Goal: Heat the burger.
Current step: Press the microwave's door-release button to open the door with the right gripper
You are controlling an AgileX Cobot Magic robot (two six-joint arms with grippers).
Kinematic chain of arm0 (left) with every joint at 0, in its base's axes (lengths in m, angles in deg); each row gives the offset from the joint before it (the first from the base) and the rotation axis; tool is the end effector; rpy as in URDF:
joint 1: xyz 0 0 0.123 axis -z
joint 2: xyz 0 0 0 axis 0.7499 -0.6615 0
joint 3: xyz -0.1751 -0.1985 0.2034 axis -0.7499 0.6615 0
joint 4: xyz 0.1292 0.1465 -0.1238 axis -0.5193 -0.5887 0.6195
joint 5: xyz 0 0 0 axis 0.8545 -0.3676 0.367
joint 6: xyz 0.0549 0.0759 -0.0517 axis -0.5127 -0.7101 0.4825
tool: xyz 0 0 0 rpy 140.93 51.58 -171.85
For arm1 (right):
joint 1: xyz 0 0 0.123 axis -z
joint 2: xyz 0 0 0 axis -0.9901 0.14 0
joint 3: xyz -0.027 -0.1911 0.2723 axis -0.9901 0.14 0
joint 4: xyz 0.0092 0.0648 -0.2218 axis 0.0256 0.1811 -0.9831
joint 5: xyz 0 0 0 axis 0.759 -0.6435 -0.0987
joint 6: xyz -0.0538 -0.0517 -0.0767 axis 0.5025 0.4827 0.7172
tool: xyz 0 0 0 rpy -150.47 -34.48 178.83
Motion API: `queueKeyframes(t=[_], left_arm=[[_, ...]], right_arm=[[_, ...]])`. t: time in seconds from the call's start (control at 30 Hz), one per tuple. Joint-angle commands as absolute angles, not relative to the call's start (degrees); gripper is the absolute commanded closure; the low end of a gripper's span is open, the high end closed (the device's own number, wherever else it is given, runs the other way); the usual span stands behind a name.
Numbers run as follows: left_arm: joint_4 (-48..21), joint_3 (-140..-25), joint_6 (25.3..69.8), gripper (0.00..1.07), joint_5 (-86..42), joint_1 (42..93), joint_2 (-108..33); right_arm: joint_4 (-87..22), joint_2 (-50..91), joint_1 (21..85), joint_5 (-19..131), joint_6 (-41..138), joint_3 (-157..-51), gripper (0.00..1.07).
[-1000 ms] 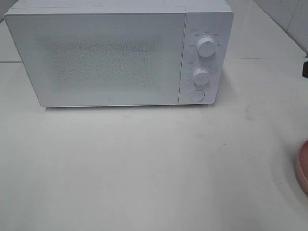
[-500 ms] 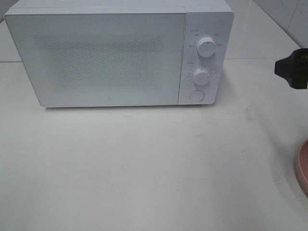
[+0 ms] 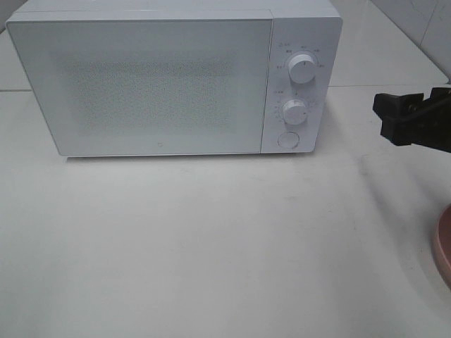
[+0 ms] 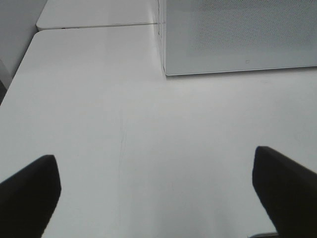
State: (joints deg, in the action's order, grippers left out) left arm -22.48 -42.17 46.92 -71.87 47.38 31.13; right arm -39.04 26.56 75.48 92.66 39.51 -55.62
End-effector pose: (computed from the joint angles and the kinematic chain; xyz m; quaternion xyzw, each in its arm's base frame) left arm -0.0612 -0.0101 0.2646 0.0264 0.8482 -0.0211 0.5285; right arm 0.2167 0.0321 0.2709 -0.0700 0.7666 0.0600 0.6355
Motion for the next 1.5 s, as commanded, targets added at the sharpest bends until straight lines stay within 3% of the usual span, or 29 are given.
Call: queueKeyframes(t=[0.03, 0.27, 0.43, 0.9, 1.07, 1.5], left_arm=[[-22.48, -41.94, 47.03, 0.09, -71.7, 47.32, 32.56], [-22.48, -41.94, 47.03, 0.09, -71.7, 47.32, 32.56], [-22.48, -41.94, 47.03, 0.09, -71.7, 47.32, 32.56], [-22.48, -41.94, 47.03, 0.09, -71.7, 47.32, 32.56], [-22.48, -41.94, 46.98, 0.09, -71.7, 47.32, 32.56], [-22.48, -41.94, 46.98, 0.09, -71.7, 47.32, 32.51]], right_arm=[[-34.98, 30.86, 74.9, 100.91, 42.67, -54.19, 0.31], [-21.68, 37.68, 68.14, 108.53, 53.84, -53.15, 0.31], [-7.87, 43.87, 59.38, 118.21, 58.14, -53.15, 0.31], [4.96, 50.68, 44.77, 125.66, 57.68, -54.19, 0.31], [7.31, 52.75, 41.39, 125.72, 57.68, -56.25, 0.31], [7.19, 55.21, 39.78, 125.66, 57.68, -58.77, 0.32]])
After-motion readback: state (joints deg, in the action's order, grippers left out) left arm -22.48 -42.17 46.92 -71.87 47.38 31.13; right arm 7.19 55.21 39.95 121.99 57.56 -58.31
